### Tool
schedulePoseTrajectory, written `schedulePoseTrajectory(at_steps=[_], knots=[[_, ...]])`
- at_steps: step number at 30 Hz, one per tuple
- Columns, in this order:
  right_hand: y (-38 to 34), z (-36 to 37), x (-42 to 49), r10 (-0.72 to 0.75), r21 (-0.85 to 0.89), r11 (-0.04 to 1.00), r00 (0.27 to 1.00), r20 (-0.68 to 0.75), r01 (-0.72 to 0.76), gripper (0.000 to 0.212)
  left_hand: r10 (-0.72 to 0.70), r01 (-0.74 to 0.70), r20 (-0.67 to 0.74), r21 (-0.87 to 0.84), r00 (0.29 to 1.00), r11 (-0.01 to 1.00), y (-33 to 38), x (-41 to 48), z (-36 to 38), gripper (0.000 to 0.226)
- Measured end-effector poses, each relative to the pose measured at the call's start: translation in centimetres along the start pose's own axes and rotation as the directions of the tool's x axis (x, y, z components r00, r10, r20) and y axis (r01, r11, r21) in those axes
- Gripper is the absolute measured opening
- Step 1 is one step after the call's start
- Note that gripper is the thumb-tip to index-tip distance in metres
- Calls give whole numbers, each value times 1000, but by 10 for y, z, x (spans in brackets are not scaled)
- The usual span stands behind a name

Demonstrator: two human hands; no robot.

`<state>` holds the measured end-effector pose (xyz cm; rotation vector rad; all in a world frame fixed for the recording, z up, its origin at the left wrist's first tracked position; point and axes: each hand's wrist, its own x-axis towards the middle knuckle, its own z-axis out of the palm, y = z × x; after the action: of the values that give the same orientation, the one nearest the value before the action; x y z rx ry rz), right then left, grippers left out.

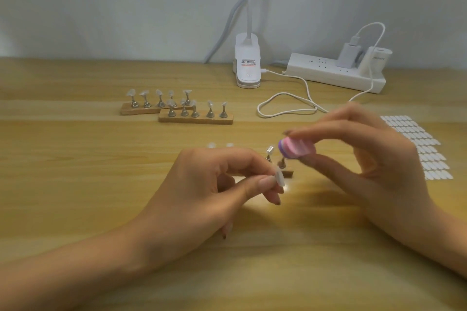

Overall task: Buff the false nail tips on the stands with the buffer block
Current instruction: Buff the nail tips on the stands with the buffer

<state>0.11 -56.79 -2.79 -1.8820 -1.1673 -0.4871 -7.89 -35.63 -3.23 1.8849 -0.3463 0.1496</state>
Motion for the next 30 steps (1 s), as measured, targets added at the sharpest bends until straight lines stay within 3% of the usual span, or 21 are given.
schedulePoseTrajectory(at_steps=[4,11,14,17,21,24,28,30], knots=[[-9,5,-2,-94,14,996,995,44,93,22,19,-19,-26,19,999,1000,0,1,-1,15],[-12,6,-2,-119,-14,993,992,45,120,20,61,-57,-54,61,997,996,-2,1,1,16],[-10,5,-1,-59,3,998,998,13,59,22,43,-42,-45,39,998,998,-3,1,-1,15],[-11,8,-2,-142,-3,990,989,50,142,21,80,-77,-44,72,996,994,-2,1,0,15],[-9,6,-1,-87,-14,996,996,19,87,23,38,-38,-35,13,999,999,-5,1,-1,14],[-11,7,-2,-147,-4,989,987,69,148,21,64,-63,-40,30,997,998,-3,0,0,13],[-10,5,1,-84,-8,996,996,23,84,22,54,-53,-39,22,998,998,-4,1,-2,14],[-13,9,-1,-141,2,990,987,70,141,19,82,-80,-37,48,996,996,-2,1,0,14]])
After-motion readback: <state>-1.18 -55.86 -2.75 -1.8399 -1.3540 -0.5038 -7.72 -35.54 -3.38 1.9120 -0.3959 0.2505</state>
